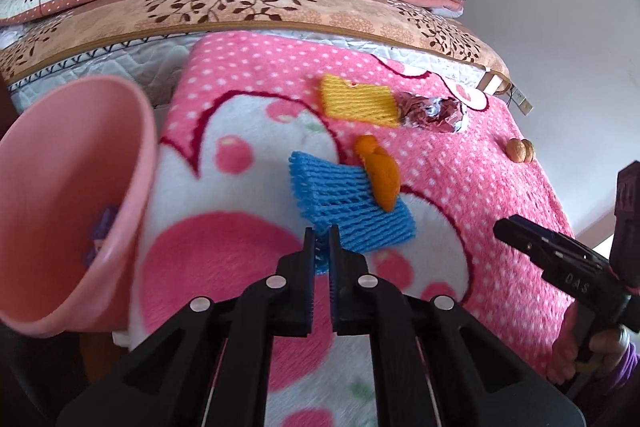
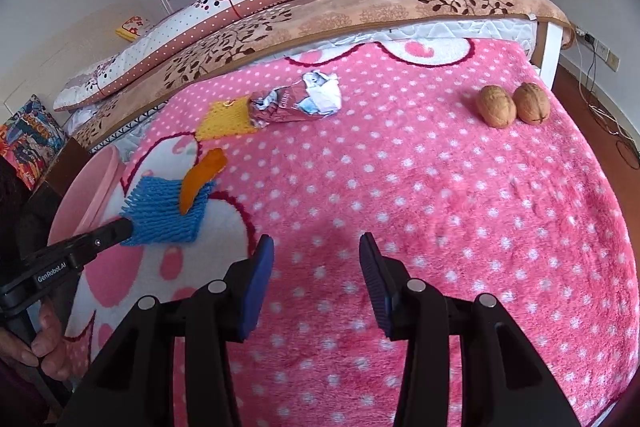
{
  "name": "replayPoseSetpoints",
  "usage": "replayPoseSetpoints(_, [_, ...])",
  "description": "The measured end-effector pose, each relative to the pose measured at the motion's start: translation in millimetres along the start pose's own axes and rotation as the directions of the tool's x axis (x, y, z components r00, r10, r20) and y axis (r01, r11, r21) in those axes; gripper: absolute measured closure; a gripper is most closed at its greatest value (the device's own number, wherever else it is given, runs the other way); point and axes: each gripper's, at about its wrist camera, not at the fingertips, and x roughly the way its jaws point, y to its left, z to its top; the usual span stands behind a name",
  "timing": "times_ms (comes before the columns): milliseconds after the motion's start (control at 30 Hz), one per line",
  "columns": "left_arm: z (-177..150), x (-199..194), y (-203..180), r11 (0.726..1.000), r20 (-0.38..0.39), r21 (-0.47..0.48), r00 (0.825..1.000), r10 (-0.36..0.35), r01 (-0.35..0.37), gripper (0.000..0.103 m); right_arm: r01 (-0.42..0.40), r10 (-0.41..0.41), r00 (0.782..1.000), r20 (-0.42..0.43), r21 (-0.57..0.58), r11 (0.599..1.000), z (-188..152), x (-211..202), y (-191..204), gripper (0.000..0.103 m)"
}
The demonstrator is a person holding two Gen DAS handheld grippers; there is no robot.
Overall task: Collect trash
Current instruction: 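Grasp the blue mesh sleeve with the left gripper while the right gripper grasps the orange peel piece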
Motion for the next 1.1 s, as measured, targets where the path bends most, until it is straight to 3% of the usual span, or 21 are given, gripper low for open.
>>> replayPoseSetpoints(267, [-24,-22,18,0.999,-0.007,-0.034,1.000,-0.016,0.016,0.098,-0.149,0.142,0.988,-0.064,-0.109,0.983,16,16,72,0.059])
replayPoseSetpoints(467, [-36,-31,23,0.997,0.000,-0.047,0.998,-0.056,0.056,0.098,-0.133,0.118,0.987,-0.109,-0.147,0.980,18,45,111,0.059])
replayPoseSetpoints(600, [-39,-35,22,0.995,0.001,-0.022,0.995,-0.095,0.095,0.098,-0.102,0.083,0.988,-0.126,-0.152,0.983,20,63,119,0.060])
replayPoseSetpoints(833, [-46,-42,18,0.986,-0.049,0.057,0.987,-0.153,0.156,0.093,-0.070,0.051,0.990,-0.131,-0.151,0.986,20,70,115,0.087])
replayPoseSetpoints(1100, [-52,-58,27,0.982,-0.066,0.107,0.986,-0.151,0.157,0.093,-0.086,0.073,0.993,-0.091,-0.146,0.986,11,36,90,0.091])
